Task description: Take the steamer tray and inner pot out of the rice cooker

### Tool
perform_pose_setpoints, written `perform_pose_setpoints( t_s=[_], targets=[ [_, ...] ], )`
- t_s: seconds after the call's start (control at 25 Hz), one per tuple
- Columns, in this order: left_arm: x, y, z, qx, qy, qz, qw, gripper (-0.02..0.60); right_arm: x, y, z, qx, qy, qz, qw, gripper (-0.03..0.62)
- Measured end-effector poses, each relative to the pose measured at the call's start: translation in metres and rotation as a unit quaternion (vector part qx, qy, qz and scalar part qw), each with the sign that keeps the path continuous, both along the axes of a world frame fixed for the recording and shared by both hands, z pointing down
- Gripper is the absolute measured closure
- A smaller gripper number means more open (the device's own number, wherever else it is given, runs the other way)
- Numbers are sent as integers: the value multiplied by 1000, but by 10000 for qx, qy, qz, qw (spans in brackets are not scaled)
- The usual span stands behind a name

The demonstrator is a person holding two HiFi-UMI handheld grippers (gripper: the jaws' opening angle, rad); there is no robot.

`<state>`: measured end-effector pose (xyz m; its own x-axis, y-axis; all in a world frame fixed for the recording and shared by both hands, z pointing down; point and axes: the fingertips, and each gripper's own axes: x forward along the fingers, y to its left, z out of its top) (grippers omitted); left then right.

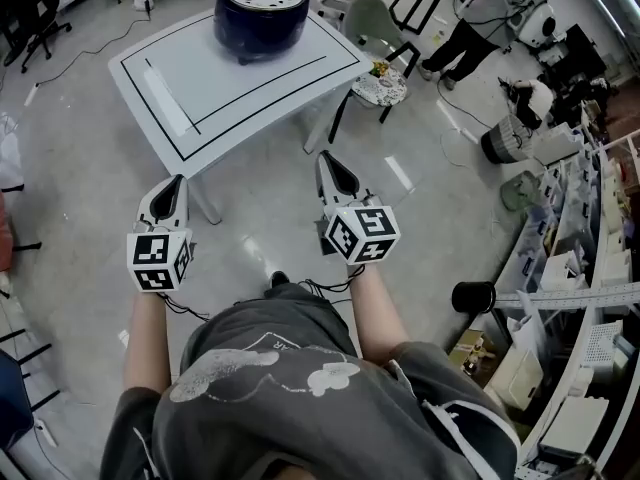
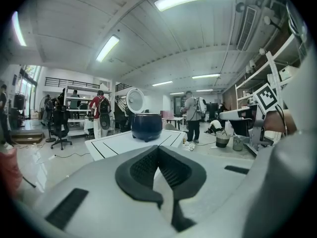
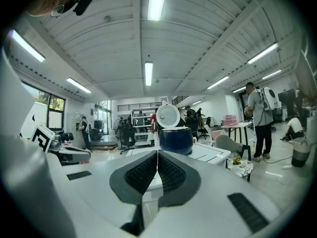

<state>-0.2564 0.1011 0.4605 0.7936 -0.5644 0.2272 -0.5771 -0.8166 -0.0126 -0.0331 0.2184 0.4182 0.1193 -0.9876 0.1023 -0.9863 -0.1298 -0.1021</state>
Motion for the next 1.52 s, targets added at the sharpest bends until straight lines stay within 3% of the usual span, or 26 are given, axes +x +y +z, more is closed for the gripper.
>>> perform_pose_setpoints(
  t_s=[0.12,0.16,0.2,0.24,0.32,0.44,0.6,0.84,1.04,1.52],
  targets=[
    [4,-7,1,11,6,45,10000,563,5,-4,1,123,-72,-3,9999,557],
    [8,-9,1,-21,47,90,9999,472,7,-6,2,128,-107,-47,9998,488],
    [12,-13,2,-55,110,110,9999,356,11,-9,4,118,-142,-79,9998,372],
    [17,-17,2,-86,172,96,9998,311,15,-12,7,86,-175,-89,9998,327],
    [27,-25,5,-150,250,16,9996,249,28,-18,17,-17,-256,-80,9996,302],
    [49,-29,19,-283,172,-34,9994,205,53,-21,33,-108,-492,-76,9987,289],
    [97,-37,31,-406,65,-124,9991,189,106,-27,48,-169,-661,-161,9975,289],
    [171,-54,16,-281,106,-627,9976,187,193,-52,42,-197,-753,-584,9953,289],
    [211,-65,3,-226,174,-1020,9944,186,244,-72,33,-192,-725,-913,9930,289],
    [244,-94,-20,-96,82,-1214,9925,186,272,-120,17,-217,-811,-1298,9880,289]
  ],
)
